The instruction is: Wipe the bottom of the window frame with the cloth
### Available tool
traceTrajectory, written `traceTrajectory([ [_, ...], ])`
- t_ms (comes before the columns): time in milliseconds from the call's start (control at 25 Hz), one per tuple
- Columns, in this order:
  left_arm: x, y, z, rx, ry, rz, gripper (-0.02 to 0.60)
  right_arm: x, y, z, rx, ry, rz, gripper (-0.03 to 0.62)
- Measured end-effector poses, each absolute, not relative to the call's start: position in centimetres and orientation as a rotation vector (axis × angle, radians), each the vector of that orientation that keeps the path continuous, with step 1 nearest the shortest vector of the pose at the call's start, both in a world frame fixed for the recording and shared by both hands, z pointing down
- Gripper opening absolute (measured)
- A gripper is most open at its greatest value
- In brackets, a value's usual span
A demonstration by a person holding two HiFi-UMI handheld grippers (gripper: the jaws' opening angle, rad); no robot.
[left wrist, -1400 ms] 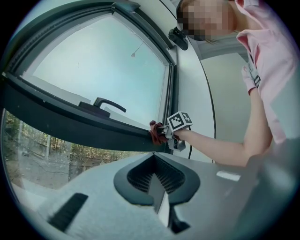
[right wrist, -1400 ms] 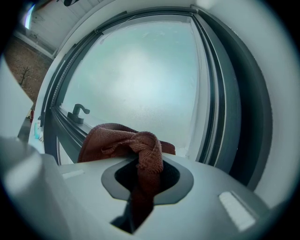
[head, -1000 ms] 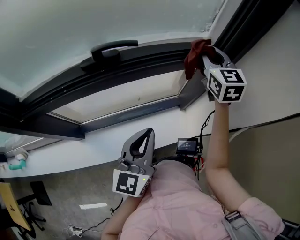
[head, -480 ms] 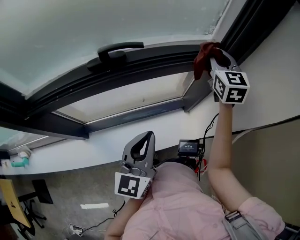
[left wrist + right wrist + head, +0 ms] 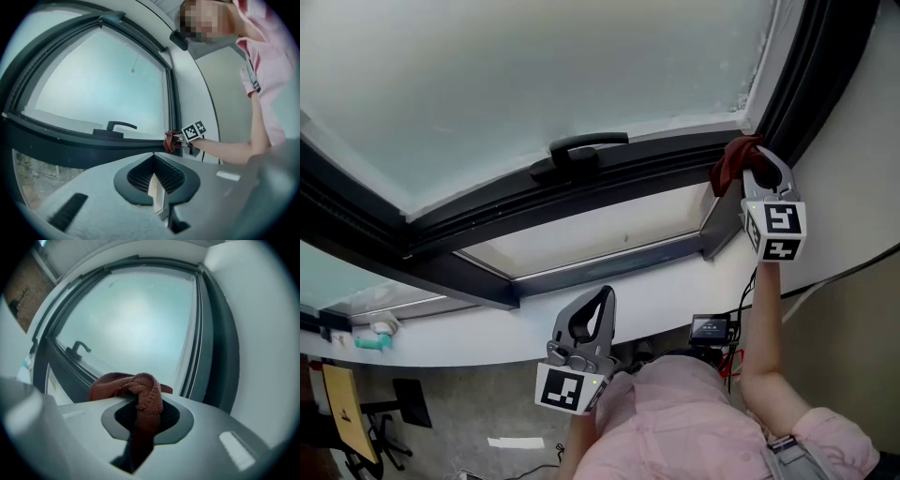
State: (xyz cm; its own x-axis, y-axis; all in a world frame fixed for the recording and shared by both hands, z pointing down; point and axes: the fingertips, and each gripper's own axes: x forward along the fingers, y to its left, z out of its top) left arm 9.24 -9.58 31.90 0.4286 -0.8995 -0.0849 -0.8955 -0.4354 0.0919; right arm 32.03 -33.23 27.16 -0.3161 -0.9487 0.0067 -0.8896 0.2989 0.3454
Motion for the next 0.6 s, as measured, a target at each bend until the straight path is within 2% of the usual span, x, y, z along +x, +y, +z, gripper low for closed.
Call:
traceTrajectory([
  [360, 5.5, -7.1, 29.3, 2.688, -1.579, -0.086, -0.003, 27.6, -22.2, 29.1, 1.534, -2.504, -0.375, 0.058],
  [600, 2.2, -6.8, 27.1, 2.582, -1.518, -0.330, -0.003, 27.9, -19.7, 28.3, 1.608, -2.473, -0.362, 0.058],
])
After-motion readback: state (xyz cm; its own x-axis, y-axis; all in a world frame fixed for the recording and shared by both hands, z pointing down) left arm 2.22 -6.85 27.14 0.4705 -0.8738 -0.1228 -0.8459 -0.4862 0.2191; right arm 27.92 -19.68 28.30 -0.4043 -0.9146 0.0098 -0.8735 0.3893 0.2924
